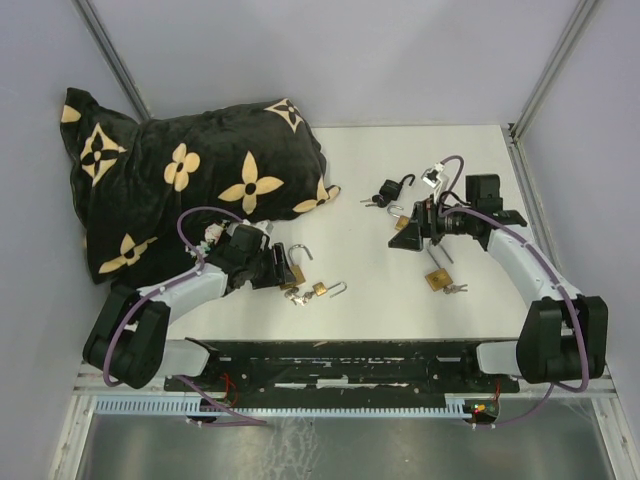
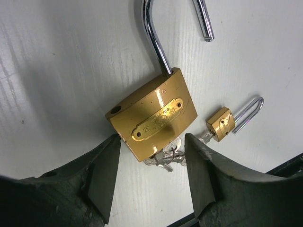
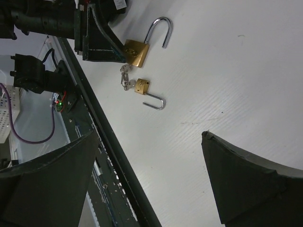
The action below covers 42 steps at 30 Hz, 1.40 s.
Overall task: Lock with the key
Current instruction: Adjust the lock at the center of the board.
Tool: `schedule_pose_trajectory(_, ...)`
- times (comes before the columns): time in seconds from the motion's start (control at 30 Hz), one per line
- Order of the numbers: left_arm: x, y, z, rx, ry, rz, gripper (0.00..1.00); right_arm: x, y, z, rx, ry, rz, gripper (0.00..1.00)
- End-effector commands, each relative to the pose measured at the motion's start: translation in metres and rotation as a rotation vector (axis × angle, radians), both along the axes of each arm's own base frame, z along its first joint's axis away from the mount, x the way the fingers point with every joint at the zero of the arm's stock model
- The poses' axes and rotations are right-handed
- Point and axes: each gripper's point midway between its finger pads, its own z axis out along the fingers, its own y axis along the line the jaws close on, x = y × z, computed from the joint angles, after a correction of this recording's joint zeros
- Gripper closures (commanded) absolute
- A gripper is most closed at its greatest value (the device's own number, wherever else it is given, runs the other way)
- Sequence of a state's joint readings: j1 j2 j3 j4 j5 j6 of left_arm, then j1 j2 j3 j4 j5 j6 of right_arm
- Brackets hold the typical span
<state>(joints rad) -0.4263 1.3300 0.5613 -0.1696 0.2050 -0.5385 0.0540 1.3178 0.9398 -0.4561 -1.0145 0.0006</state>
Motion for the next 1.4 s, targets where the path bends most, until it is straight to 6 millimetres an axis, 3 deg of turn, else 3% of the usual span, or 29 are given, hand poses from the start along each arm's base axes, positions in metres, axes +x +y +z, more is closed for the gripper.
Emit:
schedule_pose_trajectory(0.0, 0.007, -0.013, 0.01, -0.087, -0.046, 0.033, 0.38, -0.001, 0.018, 0.0, 0.044, 0.014, 0.05, 0.01)
schedule_pose_trajectory(0.33, 0.011, -0.007, 0.015, -0.121, -0.128, 0.11, 0.39, 0.0, 0.046, -0.026, 0.093, 0.153, 0.048, 0.01)
schedule_pose_trajectory(0.5, 0.011, 0.0, 0.017, -0.107, -0.155, 0.14, 0.48, 0.0, 0.058, -0.041, 0.084, 0.213, 0.054, 0.01)
schedule_pose_trajectory(0.7, 0.012, 0.008, 0.017, -0.073, -0.165, 0.16, 0.52, -0.002, 0.076, -0.056, 0.066, 0.236, 0.056, 0.0)
schedule_pose_trajectory(0.93, 0.012, 0.01, 0.019, -0.075, -0.183, 0.168, 0.56, -0.001, 0.117, -0.069, 0.04, 0.255, 0.084, 0.07)
schedule_pose_trajectory(1.17, 0.011, 0.01, 0.013, -0.074, -0.177, 0.167, 0.62, 0.016, 0.167, -0.078, 0.009, 0.21, 0.088, 0.13)
schedule_pose_trajectory(1.37, 0.012, 0.01, 0.012, -0.077, -0.183, 0.163, 0.62, 0.019, 0.191, -0.105, -0.01, 0.3, 0.073, 0.18)
